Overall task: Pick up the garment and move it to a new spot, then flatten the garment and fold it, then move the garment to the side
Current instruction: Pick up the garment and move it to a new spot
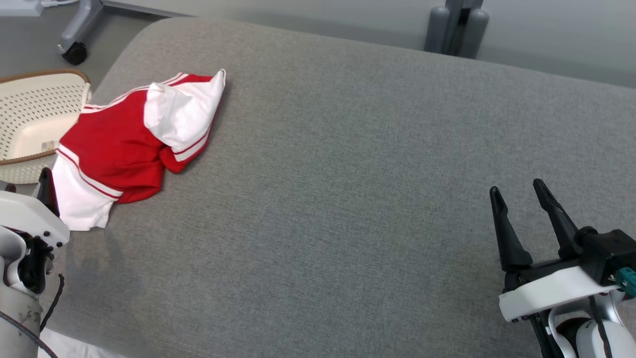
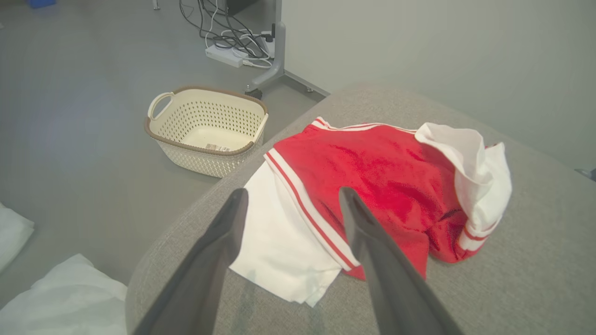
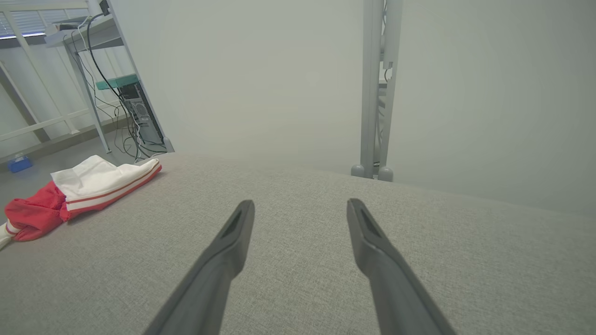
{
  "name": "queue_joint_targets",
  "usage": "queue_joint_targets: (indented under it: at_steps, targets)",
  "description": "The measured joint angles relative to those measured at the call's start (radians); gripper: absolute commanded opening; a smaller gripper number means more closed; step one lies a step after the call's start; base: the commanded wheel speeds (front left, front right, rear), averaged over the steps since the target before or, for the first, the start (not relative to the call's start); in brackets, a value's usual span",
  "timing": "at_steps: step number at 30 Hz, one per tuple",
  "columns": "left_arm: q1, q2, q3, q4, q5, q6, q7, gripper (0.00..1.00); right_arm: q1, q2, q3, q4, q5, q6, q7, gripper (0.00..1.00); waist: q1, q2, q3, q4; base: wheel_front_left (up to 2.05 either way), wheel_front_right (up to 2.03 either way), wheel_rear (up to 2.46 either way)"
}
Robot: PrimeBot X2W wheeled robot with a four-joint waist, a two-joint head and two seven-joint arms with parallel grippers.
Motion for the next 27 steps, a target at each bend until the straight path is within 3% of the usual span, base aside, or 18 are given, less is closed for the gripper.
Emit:
queue_joint_targets:
  at_steps: [9,16,17,19,23,27]
  targets:
    - [-0.068,-0.044,0.053,0.291,-0.098,-0.077,-0.002,1.0,-0.048,-0.003,0.007,-0.054,-0.042,0.0,0.042,1.0,0.0,0.0,0.125,-0.053,0.0,0.0,0.0]
    - [-0.113,-0.035,0.082,0.385,-0.136,-0.111,-0.021,1.0,-0.059,-0.028,-0.015,-0.103,-0.051,0.0,0.067,1.0,0.0,0.0,0.202,-0.093,0.0,0.0,0.0]
    - [-0.118,-0.035,0.086,0.385,-0.144,-0.119,-0.038,0.87,-0.059,-0.03,-0.02,-0.113,-0.055,0.0,0.072,1.0,0.0,0.0,0.211,-0.096,0.0,0.0,0.0]
    - [-0.13,-0.035,0.081,0.39,-0.14,-0.125,-0.078,0.0,-0.059,-0.03,-0.036,-0.128,-0.058,0.0,0.074,1.0,0.0,0.0,0.229,-0.099,0.0,0.0,0.0]
    - [-0.167,-0.034,0.068,0.387,-0.119,-0.131,-0.184,0.0,-0.063,-0.03,-0.057,-0.151,-0.067,0.0,0.081,1.0,0.0,0.0,0.245,-0.086,0.0,0.0,0.0]
    - [-0.212,0.003,0.053,0.359,-0.081,-0.12,-0.288,0.0,-0.074,-0.028,-0.06,-0.153,-0.07,0.0,0.082,1.0,0.0,0.0,0.236,-0.067,0.0,0.0,0.0]
